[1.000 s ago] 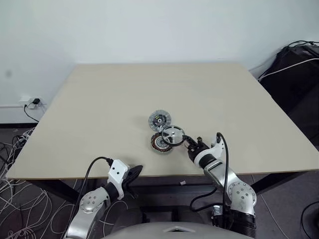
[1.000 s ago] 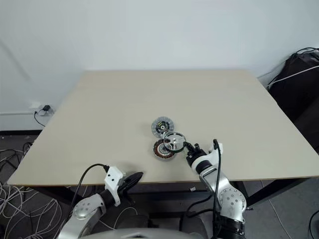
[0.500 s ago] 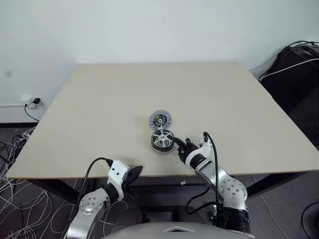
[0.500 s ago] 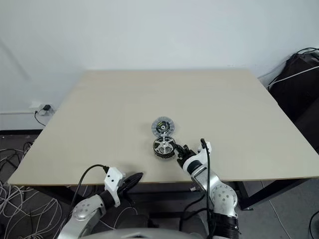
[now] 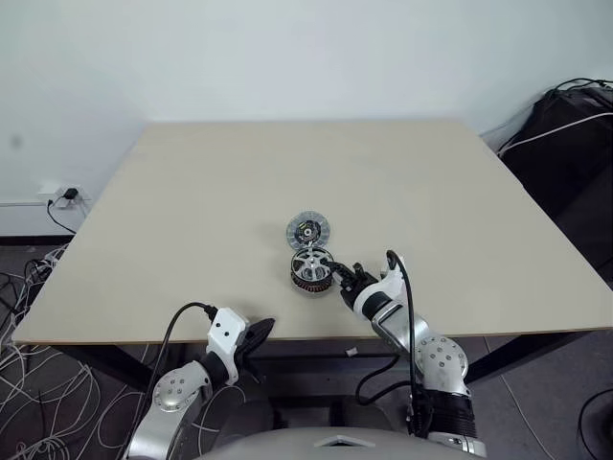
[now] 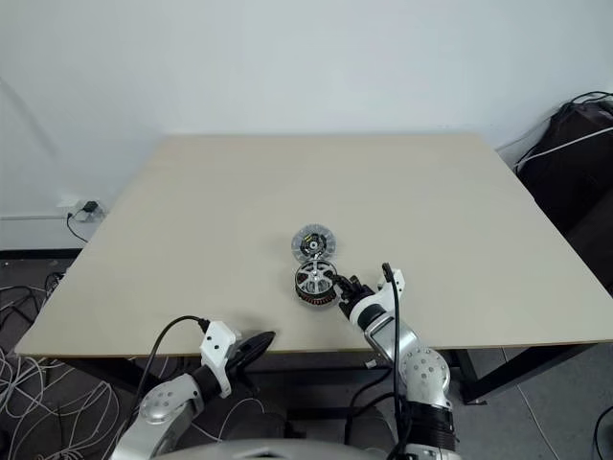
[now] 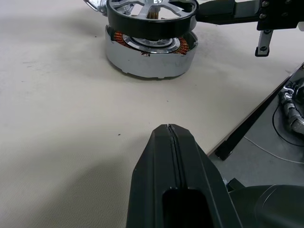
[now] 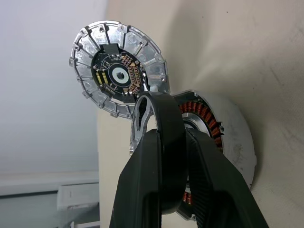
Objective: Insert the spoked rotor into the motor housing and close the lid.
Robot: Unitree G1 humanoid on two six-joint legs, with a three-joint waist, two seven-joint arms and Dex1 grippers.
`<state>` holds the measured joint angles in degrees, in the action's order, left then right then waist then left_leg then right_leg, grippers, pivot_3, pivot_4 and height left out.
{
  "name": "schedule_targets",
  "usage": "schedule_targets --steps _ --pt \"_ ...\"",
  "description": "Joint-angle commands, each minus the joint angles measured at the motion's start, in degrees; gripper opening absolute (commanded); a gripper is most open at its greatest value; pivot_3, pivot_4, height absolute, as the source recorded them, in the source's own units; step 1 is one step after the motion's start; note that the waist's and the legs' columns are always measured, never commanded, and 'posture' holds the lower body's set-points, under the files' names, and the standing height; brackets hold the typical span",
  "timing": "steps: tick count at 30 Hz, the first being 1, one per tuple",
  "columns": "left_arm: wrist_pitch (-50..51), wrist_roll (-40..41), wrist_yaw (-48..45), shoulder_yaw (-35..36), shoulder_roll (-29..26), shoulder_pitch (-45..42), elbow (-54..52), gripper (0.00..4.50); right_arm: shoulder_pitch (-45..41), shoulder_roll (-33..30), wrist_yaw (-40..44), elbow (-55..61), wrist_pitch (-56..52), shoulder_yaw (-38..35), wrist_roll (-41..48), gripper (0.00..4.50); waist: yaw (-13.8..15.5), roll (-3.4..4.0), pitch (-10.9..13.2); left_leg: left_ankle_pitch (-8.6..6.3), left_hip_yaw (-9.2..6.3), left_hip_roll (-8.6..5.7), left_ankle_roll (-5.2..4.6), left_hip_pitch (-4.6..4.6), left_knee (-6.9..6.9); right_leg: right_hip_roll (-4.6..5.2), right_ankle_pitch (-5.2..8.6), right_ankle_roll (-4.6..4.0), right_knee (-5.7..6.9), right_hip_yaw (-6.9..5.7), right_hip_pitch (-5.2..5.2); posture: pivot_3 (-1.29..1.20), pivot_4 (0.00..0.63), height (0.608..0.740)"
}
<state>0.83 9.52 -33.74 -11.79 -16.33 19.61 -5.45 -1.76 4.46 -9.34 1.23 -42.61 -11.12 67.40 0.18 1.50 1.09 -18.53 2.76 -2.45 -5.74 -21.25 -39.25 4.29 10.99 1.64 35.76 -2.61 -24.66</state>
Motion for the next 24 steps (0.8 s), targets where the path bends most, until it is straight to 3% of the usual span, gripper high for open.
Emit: schedule_targets --steps 1,3,11,24 --pt "-1.02 0.04 0.15 0.10 0.03 -0.45 -2.06 0.00 -1.81 2.59 1.09 0.45 0.46 0.25 -0.16 0.42 0.00 0.00 0.00 0.00 0.00 0.00 0.00 0.00 0.00 0.00 0.00 0.00 0.00 0.00 0.00 0.00 0.000 0.740" --pt "-0.49 0.12 0.23 0.11 0.05 -0.79 -2.45 0.00 -1.80 2.69 1.13 0.34 0.32 0.33 -0.39 0.42 0.00 0.00 0.00 0.00 0.00 0.00 0.00 0.00 0.00 0.00 0.00 0.00 0.00 0.00 0.00 0.00 0.000 0.740" --pt "0.09 0.23 0.32 0.14 -0.02 -0.92 -3.17 0.00 -1.36 2.16 1.78 3.03 0.25 -0.23 0.60 3.04 -0.02 -0.04 -0.04 0.00 0.00 0.00 0.00 0.03 0.00 0.00 0.00 0.00 0.00 0.00 0.02 0.00 0.000 0.740" --pt "1.10 0.33 -0.03 0.01 -0.01 -1.62 -3.46 0.00 -0.43 -1.48 1.11 11.59 1.38 -2.77 0.50 3.04 0.03 -0.03 -0.03 0.00 0.00 -0.01 0.01 0.00 0.00 -0.01 0.00 0.00 0.01 0.00 0.00 0.00 0.000 0.740"
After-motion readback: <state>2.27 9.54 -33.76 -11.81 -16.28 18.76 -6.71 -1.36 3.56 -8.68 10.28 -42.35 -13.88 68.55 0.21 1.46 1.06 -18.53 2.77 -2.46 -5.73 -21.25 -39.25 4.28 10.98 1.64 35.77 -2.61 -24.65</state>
